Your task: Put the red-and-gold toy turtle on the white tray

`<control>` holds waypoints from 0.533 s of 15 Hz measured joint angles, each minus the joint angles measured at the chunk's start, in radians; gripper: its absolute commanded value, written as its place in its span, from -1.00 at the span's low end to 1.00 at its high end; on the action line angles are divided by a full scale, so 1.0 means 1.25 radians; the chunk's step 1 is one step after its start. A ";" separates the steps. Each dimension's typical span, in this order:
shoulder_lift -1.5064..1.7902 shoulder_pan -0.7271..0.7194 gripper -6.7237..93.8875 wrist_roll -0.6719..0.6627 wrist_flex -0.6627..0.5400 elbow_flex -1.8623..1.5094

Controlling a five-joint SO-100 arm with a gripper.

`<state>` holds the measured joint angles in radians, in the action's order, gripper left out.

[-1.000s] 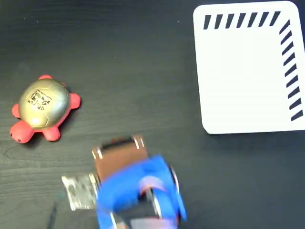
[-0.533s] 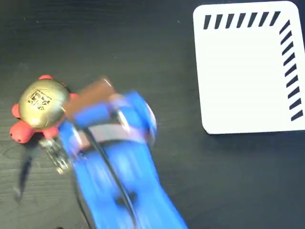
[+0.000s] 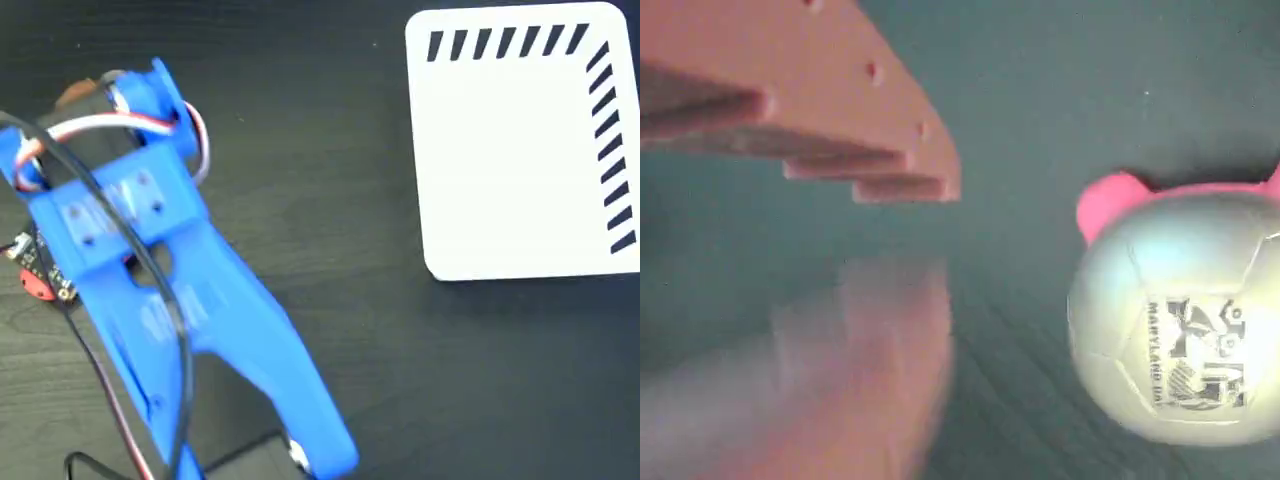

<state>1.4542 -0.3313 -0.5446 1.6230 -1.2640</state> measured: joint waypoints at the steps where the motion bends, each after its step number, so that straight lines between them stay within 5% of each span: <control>1: -0.039 -0.010 -0.27 -0.011 0.004 0.042; 4: -0.099 -0.017 0.25 -0.033 0.031 0.083; 8: -0.120 -0.038 0.37 -0.034 0.065 0.091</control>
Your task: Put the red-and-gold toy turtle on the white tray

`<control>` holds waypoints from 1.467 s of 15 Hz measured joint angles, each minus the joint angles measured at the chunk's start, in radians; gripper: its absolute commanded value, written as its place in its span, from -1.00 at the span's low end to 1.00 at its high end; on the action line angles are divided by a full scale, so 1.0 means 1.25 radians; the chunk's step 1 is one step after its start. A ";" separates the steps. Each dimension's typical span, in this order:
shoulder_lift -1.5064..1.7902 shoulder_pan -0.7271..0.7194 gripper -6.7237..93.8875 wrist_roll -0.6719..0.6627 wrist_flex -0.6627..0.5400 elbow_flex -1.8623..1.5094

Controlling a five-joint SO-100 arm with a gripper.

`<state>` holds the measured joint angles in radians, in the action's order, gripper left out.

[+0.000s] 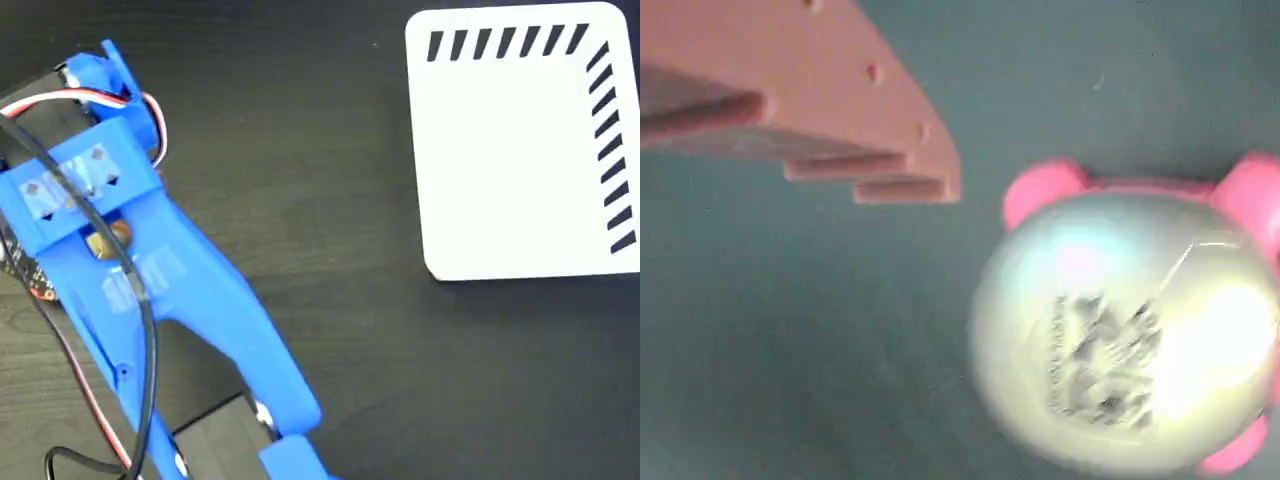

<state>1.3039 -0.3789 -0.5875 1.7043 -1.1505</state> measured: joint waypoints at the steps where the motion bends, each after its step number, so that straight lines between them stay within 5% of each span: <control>1: -0.010 -0.005 0.41 0.000 0.004 0.000; 22: -0.066 -0.009 0.54 0.040 -0.055 -0.012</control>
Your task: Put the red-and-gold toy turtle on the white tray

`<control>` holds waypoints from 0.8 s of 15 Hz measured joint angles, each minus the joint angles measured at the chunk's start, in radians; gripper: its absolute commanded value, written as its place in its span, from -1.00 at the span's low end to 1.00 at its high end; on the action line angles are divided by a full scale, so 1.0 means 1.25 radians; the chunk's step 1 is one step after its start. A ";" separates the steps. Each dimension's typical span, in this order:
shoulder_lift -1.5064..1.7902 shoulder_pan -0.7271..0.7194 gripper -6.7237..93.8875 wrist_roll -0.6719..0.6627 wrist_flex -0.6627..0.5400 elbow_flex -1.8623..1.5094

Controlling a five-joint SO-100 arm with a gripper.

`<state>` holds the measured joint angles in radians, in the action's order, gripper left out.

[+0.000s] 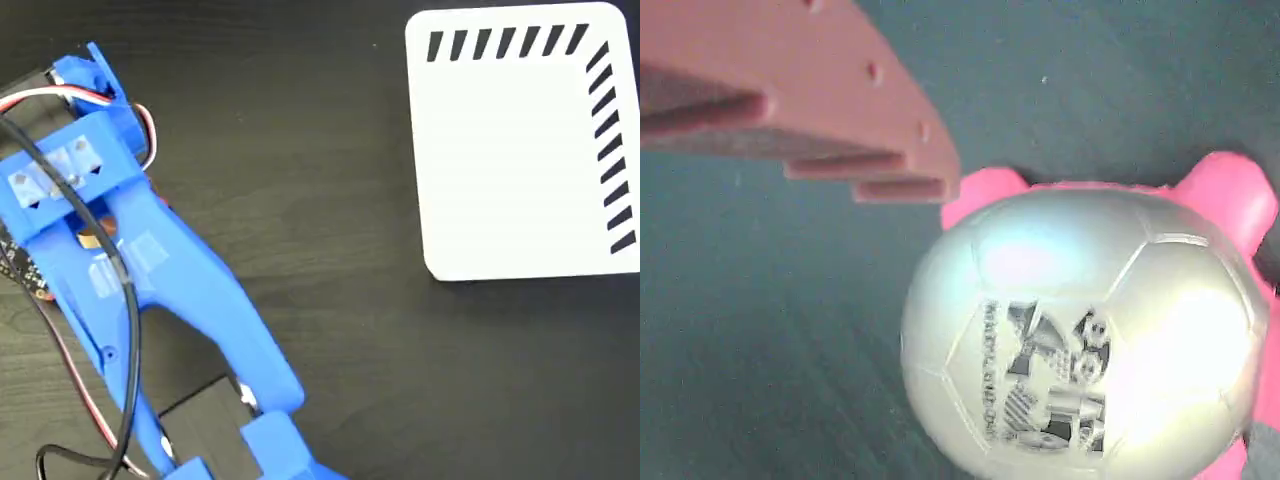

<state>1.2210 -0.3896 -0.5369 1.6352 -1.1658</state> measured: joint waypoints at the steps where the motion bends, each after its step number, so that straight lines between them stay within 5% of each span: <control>1: -0.011 0.001 0.54 0.000 -0.011 0.000; 12: -0.121 -0.005 0.54 0.037 -0.027 0.000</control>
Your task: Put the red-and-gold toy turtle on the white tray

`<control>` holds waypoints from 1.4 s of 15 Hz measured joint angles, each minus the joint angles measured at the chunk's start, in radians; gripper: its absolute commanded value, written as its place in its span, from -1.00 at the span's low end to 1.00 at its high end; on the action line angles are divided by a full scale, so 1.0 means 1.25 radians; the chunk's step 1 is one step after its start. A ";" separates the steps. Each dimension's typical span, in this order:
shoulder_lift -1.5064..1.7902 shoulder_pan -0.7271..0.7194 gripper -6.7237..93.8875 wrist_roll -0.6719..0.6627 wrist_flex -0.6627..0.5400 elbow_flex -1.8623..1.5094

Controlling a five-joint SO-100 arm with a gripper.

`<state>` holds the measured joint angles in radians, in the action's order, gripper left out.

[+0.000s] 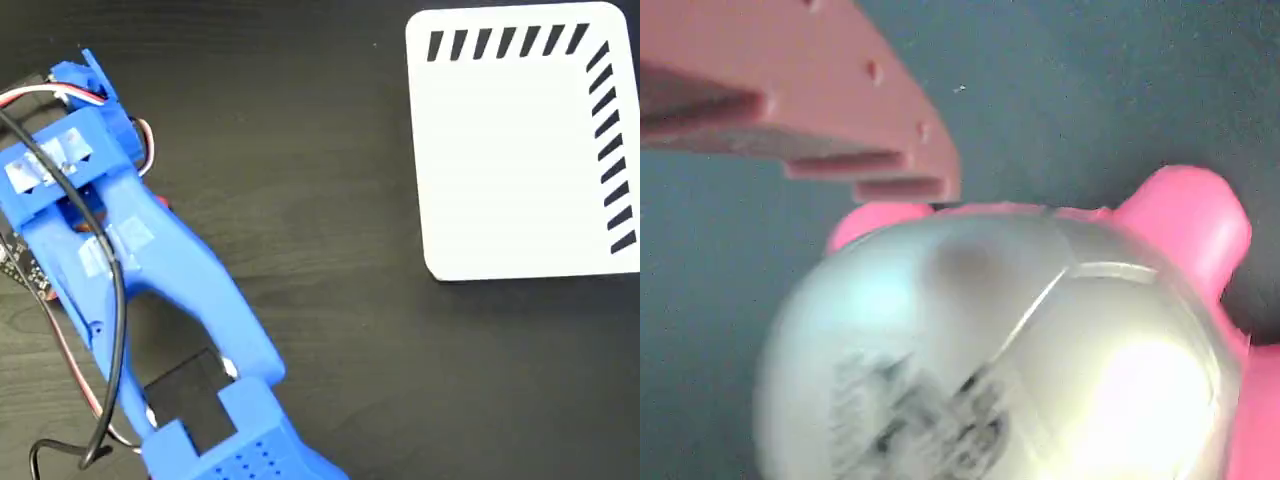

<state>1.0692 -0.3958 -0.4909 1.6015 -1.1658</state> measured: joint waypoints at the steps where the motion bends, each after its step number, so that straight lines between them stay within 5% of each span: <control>1: -0.006 0.000 0.54 0.000 -0.010 0.000; 16: -0.086 0.006 0.54 0.036 -0.025 0.000; 19: -0.086 0.006 0.33 0.043 -0.025 0.000; 21: -0.086 -0.002 0.02 0.043 -0.036 0.000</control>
<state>0.9618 -0.3988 -0.4372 1.5570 -1.1658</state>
